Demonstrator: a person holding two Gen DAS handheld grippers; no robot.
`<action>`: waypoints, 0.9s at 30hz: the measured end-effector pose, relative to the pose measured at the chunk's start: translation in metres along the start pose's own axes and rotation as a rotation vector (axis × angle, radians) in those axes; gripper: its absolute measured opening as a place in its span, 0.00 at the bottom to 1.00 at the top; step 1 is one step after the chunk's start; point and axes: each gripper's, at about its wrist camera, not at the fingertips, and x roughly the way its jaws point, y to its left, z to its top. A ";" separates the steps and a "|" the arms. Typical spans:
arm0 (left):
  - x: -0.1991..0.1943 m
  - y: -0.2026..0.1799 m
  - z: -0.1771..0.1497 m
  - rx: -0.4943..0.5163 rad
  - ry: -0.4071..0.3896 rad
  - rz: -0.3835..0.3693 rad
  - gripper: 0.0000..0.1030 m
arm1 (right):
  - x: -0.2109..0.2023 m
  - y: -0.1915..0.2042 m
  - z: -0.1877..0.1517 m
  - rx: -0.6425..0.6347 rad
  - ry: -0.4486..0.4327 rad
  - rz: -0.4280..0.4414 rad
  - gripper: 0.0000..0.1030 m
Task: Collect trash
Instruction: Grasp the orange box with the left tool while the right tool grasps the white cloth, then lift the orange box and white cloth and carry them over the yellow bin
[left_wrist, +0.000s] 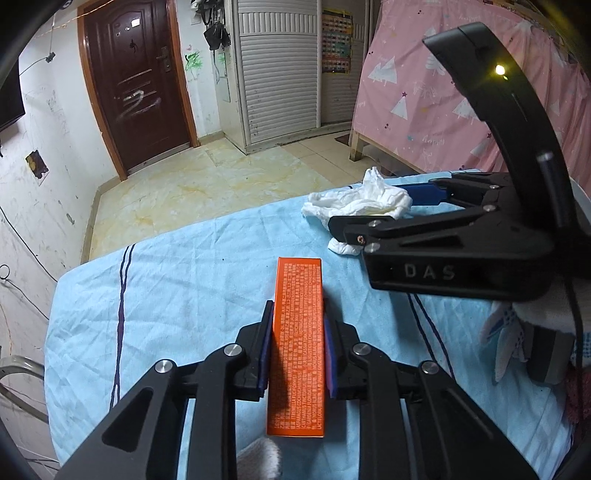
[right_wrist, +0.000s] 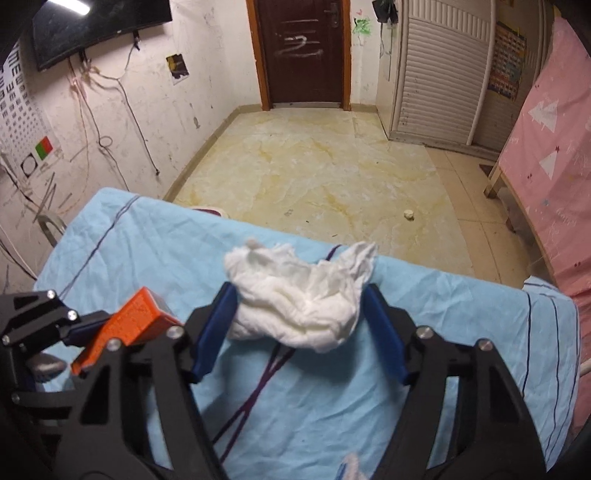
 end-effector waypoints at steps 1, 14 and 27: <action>0.000 0.000 0.000 0.001 0.000 0.001 0.13 | 0.000 0.003 0.000 -0.008 -0.003 0.000 0.52; -0.012 0.007 -0.004 -0.066 -0.007 0.023 0.13 | -0.046 0.008 -0.021 -0.014 -0.069 0.012 0.20; -0.057 -0.029 -0.013 -0.066 -0.064 0.040 0.13 | -0.113 -0.027 -0.053 0.095 -0.179 0.052 0.19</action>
